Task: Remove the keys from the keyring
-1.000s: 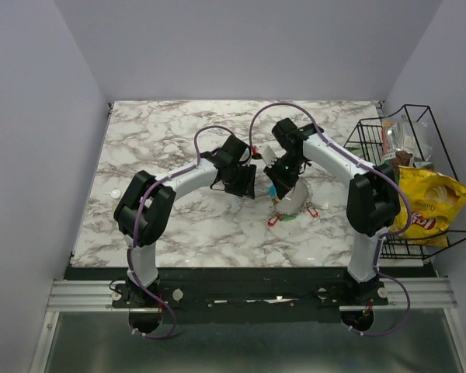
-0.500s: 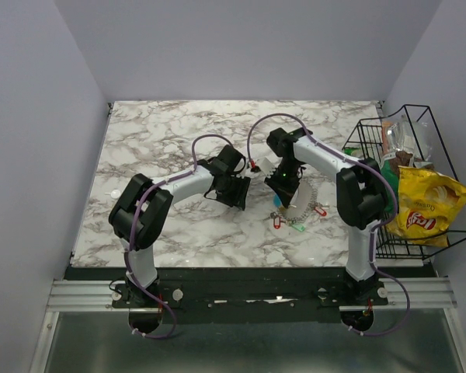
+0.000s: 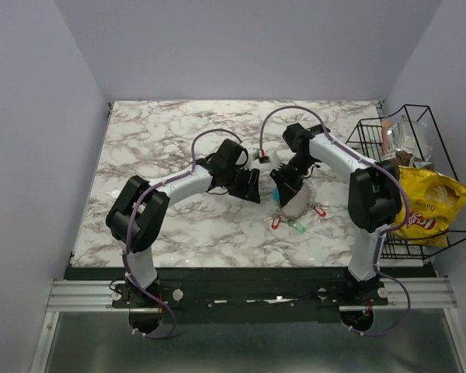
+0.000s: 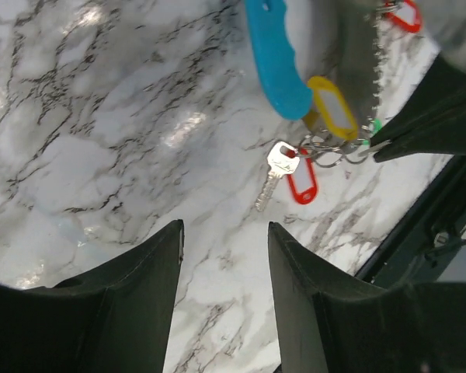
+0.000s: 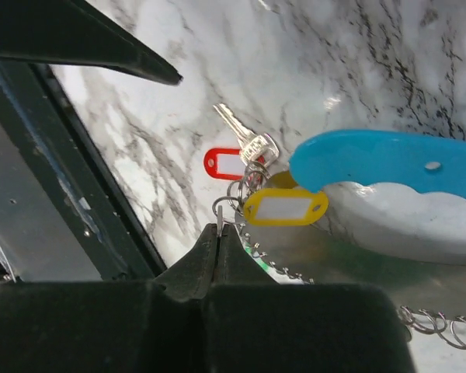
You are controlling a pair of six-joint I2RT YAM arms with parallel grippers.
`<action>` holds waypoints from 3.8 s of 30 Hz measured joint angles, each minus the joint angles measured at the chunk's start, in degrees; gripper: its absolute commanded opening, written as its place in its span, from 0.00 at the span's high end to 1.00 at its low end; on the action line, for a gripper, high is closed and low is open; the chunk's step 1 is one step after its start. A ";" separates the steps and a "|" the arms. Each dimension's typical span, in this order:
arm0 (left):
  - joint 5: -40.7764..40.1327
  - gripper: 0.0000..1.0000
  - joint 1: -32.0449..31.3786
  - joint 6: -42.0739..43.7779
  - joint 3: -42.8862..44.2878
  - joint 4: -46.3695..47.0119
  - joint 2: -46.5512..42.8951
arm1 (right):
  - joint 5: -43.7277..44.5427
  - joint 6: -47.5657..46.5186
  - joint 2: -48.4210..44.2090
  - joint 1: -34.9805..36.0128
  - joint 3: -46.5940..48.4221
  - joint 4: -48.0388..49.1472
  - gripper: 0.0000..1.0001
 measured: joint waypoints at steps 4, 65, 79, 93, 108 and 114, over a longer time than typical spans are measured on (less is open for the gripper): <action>1.49 0.43 -0.02 2.03 -1.36 1.25 -4.92 | -5.79 -3.56 -3.37 -0.33 -0.39 -0.24 0.99; 18.01 0.58 -0.79 18.95 -8.92 18.25 -25.92 | -20.41 -11.21 -13.49 -0.83 -2.21 1.88 0.99; 3.67 0.59 -8.22 28.28 -9.38 14.86 -23.39 | -21.92 -11.19 -13.00 -1.70 -1.79 1.20 0.99; 0.28 0.51 -7.98 33.38 -11.06 14.01 -22.53 | -22.01 -11.52 -13.00 -2.19 -1.79 0.09 0.99; 11.02 0.50 -5.33 37.42 -11.21 14.56 -20.52 | -23.50 -14.21 -13.00 -2.80 0.02 -4.39 0.99; 12.66 0.50 -5.38 38.10 -11.19 14.53 -19.04 | -23.67 -15.08 -12.96 -2.80 0.09 -5.77 0.99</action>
